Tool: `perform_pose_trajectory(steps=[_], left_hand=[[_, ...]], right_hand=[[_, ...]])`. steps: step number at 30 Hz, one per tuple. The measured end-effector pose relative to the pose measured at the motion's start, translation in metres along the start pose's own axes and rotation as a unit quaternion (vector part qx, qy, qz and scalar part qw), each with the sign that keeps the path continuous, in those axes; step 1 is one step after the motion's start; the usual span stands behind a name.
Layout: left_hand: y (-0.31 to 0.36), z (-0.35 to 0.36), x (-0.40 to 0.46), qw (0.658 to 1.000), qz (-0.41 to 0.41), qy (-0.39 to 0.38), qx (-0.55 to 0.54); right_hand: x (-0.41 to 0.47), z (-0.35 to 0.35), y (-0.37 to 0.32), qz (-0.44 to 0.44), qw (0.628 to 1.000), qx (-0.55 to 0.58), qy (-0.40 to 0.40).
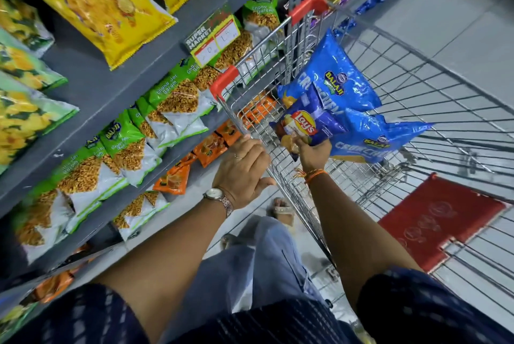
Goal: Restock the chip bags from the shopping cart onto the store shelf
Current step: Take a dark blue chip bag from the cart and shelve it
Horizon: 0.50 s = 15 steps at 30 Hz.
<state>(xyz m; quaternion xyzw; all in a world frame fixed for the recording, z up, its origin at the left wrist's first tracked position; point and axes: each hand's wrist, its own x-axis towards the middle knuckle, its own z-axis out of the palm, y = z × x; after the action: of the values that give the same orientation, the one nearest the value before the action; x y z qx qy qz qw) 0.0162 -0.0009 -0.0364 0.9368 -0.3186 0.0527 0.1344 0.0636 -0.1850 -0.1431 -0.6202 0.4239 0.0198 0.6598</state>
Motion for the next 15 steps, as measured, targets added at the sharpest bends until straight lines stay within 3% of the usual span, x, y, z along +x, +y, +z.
perform_pose_trajectory(steps=[3,6,10,15], left_hand=[[0.004,-0.02,0.002,0.999,-0.012,-0.044,-0.02],[0.013,-0.052,0.005,0.997,-0.049,-0.016,-0.065],[0.025,-0.117,0.007,0.984,-0.135,0.072,-0.095],[0.025,-0.217,-0.014,0.959,-0.159,0.231,-0.049]], right_hand=[[-0.017,-0.009,-0.03,-0.045,0.998,0.033,-0.033],[-0.043,-0.015,-0.074,-0.103,0.99,0.076,-0.058],[-0.096,-0.015,-0.143,-0.16,0.974,0.112,-0.113],[-0.179,0.001,-0.233,-0.258,0.924,0.105,-0.264]])
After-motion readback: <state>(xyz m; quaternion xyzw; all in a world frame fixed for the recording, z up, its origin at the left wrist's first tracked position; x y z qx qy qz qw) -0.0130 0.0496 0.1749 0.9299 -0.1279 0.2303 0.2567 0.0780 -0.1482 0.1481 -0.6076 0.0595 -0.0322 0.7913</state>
